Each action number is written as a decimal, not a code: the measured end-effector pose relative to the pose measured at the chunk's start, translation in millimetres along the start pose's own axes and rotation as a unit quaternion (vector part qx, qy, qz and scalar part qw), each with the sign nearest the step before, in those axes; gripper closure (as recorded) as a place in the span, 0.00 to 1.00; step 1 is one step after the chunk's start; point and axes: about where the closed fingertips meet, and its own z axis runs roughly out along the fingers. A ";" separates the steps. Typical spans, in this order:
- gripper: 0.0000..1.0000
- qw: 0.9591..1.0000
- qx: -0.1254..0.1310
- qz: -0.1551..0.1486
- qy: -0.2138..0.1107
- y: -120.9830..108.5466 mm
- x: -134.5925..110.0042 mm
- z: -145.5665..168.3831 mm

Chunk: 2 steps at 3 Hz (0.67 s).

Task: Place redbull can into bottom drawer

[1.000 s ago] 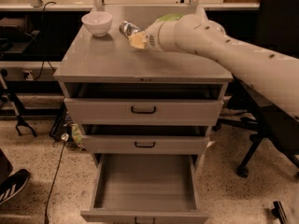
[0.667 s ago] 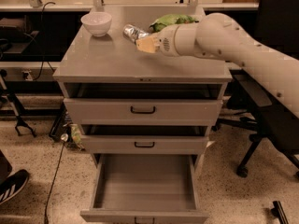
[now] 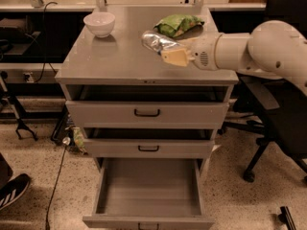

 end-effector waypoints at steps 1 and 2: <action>1.00 1.000 0.001 0.000 0.000 -1.0 0.5 -0.8; 1.00 0.999 -0.035 0.012 0.021 15.4 11.3 -8.9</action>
Offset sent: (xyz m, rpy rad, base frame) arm -0.0422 -0.0066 -0.0211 -0.0039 0.1599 0.1294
